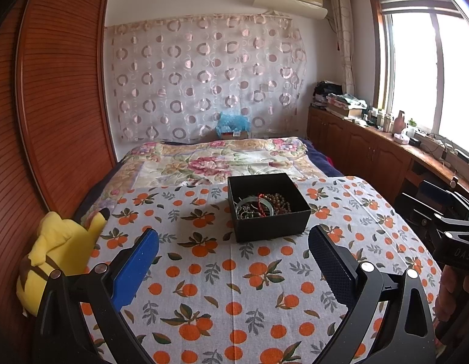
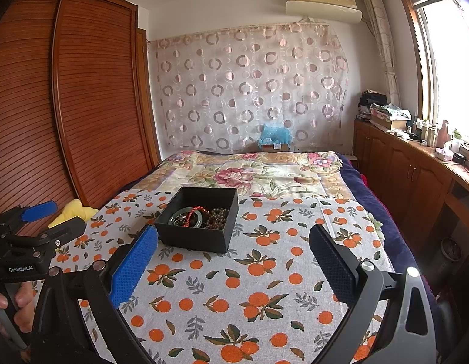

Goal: Organize jewelry

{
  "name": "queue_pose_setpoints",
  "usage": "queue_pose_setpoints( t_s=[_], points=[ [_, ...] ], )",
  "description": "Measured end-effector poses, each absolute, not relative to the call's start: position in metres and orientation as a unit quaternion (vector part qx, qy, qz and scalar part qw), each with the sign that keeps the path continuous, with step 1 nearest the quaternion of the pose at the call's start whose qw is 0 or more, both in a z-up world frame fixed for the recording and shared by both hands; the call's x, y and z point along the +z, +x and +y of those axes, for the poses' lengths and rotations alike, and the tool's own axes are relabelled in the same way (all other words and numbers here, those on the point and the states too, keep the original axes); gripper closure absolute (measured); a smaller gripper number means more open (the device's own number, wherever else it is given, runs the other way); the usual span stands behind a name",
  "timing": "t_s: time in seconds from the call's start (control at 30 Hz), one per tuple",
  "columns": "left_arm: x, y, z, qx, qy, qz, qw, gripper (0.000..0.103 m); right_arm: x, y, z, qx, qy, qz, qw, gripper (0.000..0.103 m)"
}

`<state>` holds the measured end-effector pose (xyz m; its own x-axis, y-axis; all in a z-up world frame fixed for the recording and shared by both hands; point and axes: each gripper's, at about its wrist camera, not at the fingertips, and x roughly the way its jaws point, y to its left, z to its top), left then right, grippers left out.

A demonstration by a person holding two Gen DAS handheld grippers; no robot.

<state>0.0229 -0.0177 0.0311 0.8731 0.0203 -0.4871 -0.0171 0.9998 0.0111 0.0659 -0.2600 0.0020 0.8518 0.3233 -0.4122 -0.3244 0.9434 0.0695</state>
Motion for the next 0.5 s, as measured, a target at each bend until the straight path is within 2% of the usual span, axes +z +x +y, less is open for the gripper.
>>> queue_pose_setpoints(
  t_s=[0.5],
  points=[
    [0.0318,0.0227,-0.0180,0.009,0.004,0.251,0.968,0.008,0.0010,0.0656,-0.2579,0.169,-0.001,0.214,0.962,0.002]
  ],
)
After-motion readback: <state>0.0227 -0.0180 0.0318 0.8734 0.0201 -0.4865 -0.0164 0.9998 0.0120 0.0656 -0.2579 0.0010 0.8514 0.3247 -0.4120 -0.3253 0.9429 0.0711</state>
